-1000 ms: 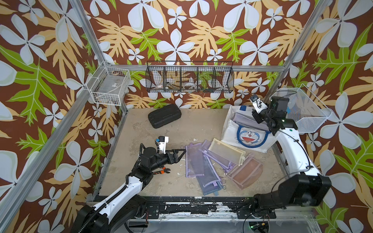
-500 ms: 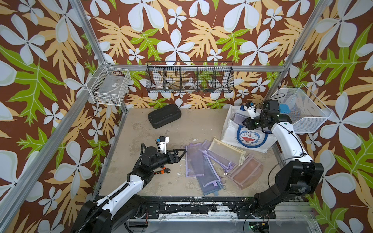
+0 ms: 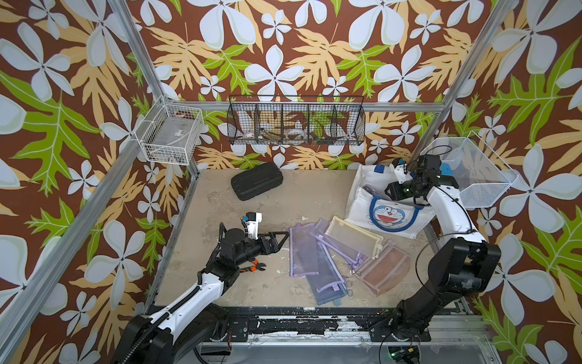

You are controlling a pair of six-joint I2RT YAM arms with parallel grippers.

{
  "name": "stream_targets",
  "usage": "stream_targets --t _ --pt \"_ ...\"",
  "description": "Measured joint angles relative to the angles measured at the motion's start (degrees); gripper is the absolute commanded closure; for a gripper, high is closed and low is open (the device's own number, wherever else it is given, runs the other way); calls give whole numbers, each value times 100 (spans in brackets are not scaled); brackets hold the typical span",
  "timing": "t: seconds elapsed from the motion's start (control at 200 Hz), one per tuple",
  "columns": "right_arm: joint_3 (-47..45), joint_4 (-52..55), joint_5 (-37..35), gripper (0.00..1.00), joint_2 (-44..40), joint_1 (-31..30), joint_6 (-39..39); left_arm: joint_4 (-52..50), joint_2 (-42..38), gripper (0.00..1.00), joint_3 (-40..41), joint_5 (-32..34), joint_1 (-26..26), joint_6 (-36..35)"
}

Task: Put the pencil pouch into the canvas bag
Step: Adjust the pencil case in the canvas bag, then pick up the pencil case from the pencil case.

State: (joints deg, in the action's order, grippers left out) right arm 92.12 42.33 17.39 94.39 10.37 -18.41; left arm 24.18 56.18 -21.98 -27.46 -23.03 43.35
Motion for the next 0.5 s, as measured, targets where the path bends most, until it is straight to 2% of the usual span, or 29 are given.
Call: stream_targets --t 0.115,0.27,0.305,0.345,0.5 --pt "-81 -249 -192 38 -778 -146 50 -50 87 0 -44 2 0 -2" --pt "-728 -686 -457 23 -1884 -575 623 -184 201 0 -101 9 -33 -26" --pt "-966 -789 -535 15 -2124 -822 824 -249 234 0 -103 59 -85 -48" --pt "-1239 -885 -597 0 -2361 -1193 1043 -337 286 0 -120 61 -170 -94" --pt "-2774 -1484 -778 0 -3204 -3005 2013 -780 518 0 -271 240 -531 -337"
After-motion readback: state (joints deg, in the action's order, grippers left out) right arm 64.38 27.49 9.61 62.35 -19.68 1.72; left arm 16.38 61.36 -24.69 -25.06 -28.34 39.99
